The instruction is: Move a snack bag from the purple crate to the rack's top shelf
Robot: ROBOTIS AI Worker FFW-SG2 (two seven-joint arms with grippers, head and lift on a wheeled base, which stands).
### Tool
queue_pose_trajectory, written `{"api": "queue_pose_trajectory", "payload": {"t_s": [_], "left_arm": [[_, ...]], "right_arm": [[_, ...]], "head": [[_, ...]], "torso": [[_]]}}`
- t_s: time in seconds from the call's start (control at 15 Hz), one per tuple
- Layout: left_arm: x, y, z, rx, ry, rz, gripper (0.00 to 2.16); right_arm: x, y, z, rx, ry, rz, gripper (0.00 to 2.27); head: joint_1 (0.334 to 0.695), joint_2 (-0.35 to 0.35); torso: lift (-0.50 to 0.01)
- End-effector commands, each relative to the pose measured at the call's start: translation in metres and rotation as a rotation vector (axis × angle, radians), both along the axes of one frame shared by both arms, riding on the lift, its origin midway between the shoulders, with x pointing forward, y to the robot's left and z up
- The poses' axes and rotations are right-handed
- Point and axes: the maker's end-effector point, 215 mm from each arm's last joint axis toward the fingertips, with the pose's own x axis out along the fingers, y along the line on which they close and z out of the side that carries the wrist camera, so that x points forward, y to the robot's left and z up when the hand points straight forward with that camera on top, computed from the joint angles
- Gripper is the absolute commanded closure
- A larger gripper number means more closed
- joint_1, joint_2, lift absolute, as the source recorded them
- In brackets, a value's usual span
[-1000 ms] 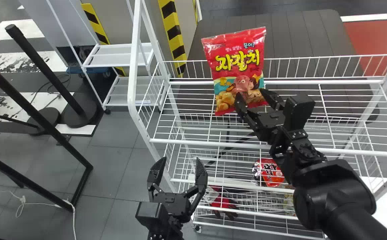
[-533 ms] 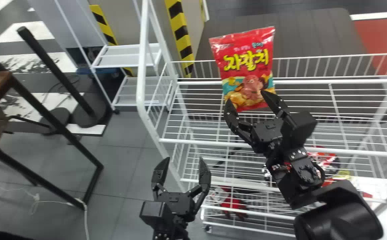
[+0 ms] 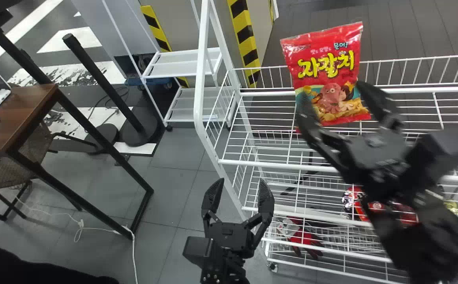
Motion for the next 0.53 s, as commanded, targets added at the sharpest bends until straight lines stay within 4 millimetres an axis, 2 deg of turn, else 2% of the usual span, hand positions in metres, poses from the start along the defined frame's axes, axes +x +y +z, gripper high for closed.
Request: {"api": "queue_pose_trajectory", "payload": {"t_s": [0.0, 0.2, 0.47], "left_arm": [[-0.004, -0.002, 0.016, -0.004, -0.014, -0.003, 0.14], [-0.010, 0.002, 0.028, 0.003, -0.023, -0.004, 0.14], [-0.021, -0.003, 0.056, -0.001, -0.052, -0.027, 0.15]], "right_arm": [[-0.026, -0.045, -0.012, -0.083, 0.015, -0.034, 0.10], [-0.069, -0.104, -0.036, -0.165, 0.057, -0.077, 0.10], [-0.110, -0.177, -0.057, -0.240, 0.115, -0.167, 0.11]], "head": [[0.695, 0.308], [0.695, 0.239], [0.695, 0.146]], "torso": [[0.000], [0.000], [0.000]]}}
